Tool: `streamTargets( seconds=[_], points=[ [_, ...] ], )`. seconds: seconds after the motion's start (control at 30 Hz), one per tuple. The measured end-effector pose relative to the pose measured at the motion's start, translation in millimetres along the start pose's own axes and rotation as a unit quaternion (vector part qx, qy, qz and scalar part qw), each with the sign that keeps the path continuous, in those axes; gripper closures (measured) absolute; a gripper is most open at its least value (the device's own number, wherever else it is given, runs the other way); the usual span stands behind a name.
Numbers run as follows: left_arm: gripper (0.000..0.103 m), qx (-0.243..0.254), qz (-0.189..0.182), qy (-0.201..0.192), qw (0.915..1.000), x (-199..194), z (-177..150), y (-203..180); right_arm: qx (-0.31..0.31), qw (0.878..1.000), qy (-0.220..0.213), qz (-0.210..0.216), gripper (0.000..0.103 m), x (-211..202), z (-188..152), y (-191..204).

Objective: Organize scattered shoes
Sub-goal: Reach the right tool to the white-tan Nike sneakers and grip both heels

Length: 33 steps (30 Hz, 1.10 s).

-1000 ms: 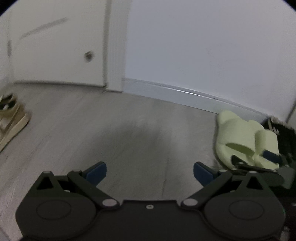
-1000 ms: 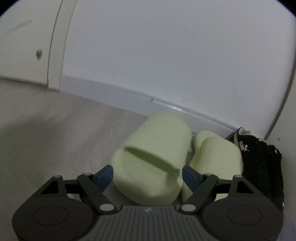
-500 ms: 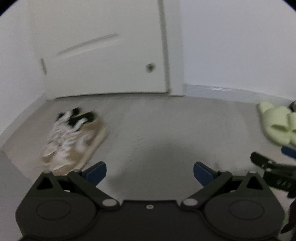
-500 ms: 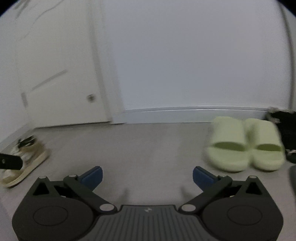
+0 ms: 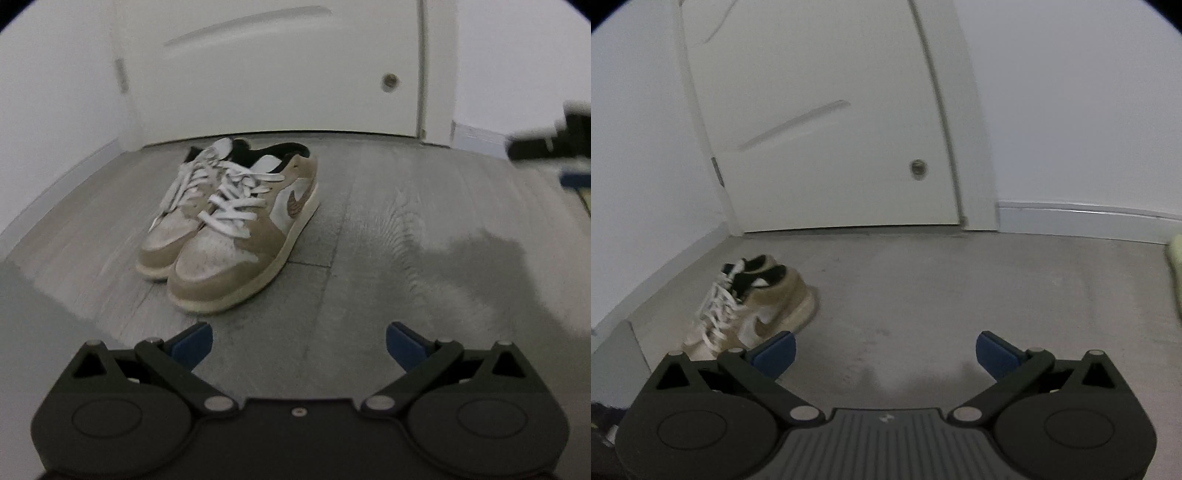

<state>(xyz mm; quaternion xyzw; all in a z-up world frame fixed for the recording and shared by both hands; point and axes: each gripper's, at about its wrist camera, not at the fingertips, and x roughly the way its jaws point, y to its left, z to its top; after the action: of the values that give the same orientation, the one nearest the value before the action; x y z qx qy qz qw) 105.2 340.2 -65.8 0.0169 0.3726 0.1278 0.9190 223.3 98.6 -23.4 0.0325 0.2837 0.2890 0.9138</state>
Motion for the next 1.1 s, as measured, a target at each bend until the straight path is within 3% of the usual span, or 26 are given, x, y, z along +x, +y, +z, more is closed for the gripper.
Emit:
streamTargets(
  seconds=[0.13,0.3,0.4,0.5,0.57,0.6,0.67,0.77,0.93,1.1],
  points=[
    [0.001,0.053,-0.013,-0.019,0.9983,14,3,20,0.027,1.000,-0.001,0.009,0.000,11,5,23],
    [0.001,0.084,-0.042,-0.040,0.9948,34,-6,58,0.067,0.998,-0.019,-0.003,0.000,24,5,51],
    [0.001,0.056,-0.053,-0.028,0.9966,39,-15,83,0.056,0.997,-0.048,-0.008,0.004,36,6,76],
    [0.001,0.007,-0.079,-0.031,0.9964,37,-28,113,0.030,0.997,-0.075,-0.003,0.018,62,9,115],
    [0.001,-0.008,-0.074,-0.027,0.9969,40,-36,123,0.048,0.997,-0.056,0.016,0.035,85,16,134],
    [0.001,-0.020,-0.070,-0.024,0.9971,43,-39,126,0.060,0.997,-0.044,0.025,0.038,94,20,139],
    [0.001,-0.032,-0.069,-0.022,0.9969,45,-42,128,0.116,0.992,-0.004,0.051,0.039,126,39,155],
    [0.001,-0.041,-0.072,-0.021,0.9963,47,-45,130,0.180,0.981,0.040,0.052,0.039,157,66,161],
    [0.001,-0.055,-0.078,-0.020,0.9952,51,-51,133,0.219,0.965,0.134,0.043,0.039,203,92,162],
    [0.001,-0.066,-0.083,-0.020,0.9941,51,-55,137,0.235,0.956,0.174,0.014,0.040,231,98,166]
  ],
)
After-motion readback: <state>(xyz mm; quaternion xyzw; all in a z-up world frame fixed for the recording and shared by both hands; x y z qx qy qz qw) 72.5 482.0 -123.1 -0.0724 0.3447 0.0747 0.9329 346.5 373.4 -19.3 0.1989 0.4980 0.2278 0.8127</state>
